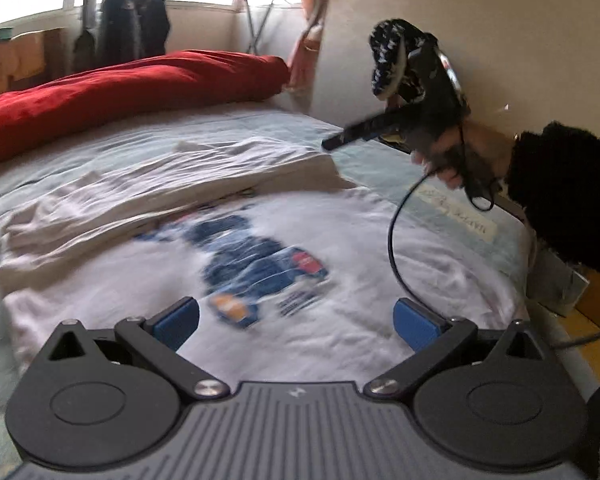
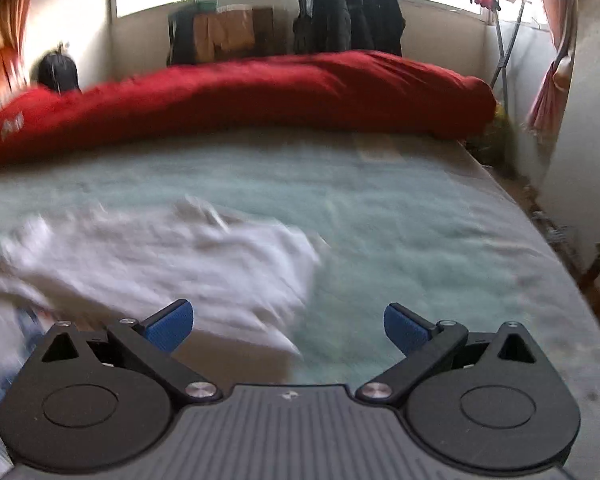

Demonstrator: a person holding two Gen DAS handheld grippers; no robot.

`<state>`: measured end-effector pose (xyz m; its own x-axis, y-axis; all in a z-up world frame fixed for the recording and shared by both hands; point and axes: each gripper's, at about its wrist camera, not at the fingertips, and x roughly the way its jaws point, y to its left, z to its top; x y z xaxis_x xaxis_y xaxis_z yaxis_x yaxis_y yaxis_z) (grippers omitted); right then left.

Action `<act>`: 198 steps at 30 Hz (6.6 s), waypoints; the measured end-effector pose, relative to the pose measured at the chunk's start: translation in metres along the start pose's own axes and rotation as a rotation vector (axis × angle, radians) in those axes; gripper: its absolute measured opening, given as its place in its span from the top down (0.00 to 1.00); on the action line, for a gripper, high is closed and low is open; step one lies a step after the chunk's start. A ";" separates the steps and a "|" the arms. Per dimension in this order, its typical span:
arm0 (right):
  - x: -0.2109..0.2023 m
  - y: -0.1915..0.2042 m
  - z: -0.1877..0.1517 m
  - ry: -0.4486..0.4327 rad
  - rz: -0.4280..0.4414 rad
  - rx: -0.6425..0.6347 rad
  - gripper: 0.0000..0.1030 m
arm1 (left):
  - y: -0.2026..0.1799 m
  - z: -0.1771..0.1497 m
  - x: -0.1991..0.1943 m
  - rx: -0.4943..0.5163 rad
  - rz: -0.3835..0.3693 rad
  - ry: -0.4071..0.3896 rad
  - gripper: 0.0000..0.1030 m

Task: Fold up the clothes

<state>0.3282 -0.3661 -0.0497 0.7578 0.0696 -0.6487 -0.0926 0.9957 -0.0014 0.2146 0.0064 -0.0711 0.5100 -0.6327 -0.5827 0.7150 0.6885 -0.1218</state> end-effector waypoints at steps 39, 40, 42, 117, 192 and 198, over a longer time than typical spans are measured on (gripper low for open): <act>0.046 0.000 -0.028 -0.041 0.209 0.073 0.41 | 0.098 0.082 0.071 -0.357 0.214 0.071 0.01; 0.044 -0.002 -0.035 -0.043 0.214 0.085 0.41 | 0.102 0.082 0.075 -0.370 0.234 0.090 0.01; 0.034 -0.002 -0.037 -0.054 0.209 0.085 0.40 | 0.104 0.088 0.080 -0.376 0.223 0.110 0.01; 0.053 -0.020 -0.047 -0.127 0.334 0.156 0.05 | 0.081 0.236 0.331 -0.579 -0.119 0.133 0.01; -0.115 0.102 -0.174 0.055 0.079 -0.077 0.00 | 0.130 0.006 -0.016 -0.547 0.325 -0.050 0.02; -0.116 0.112 -0.160 0.003 0.113 -0.116 0.00 | 0.050 0.005 -0.041 -0.350 0.237 -0.041 0.01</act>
<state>0.1267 -0.2721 -0.0966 0.7368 0.1800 -0.6517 -0.2509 0.9679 -0.0163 0.2318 0.0643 -0.0494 0.6647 -0.4508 -0.5958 0.3733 0.8912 -0.2578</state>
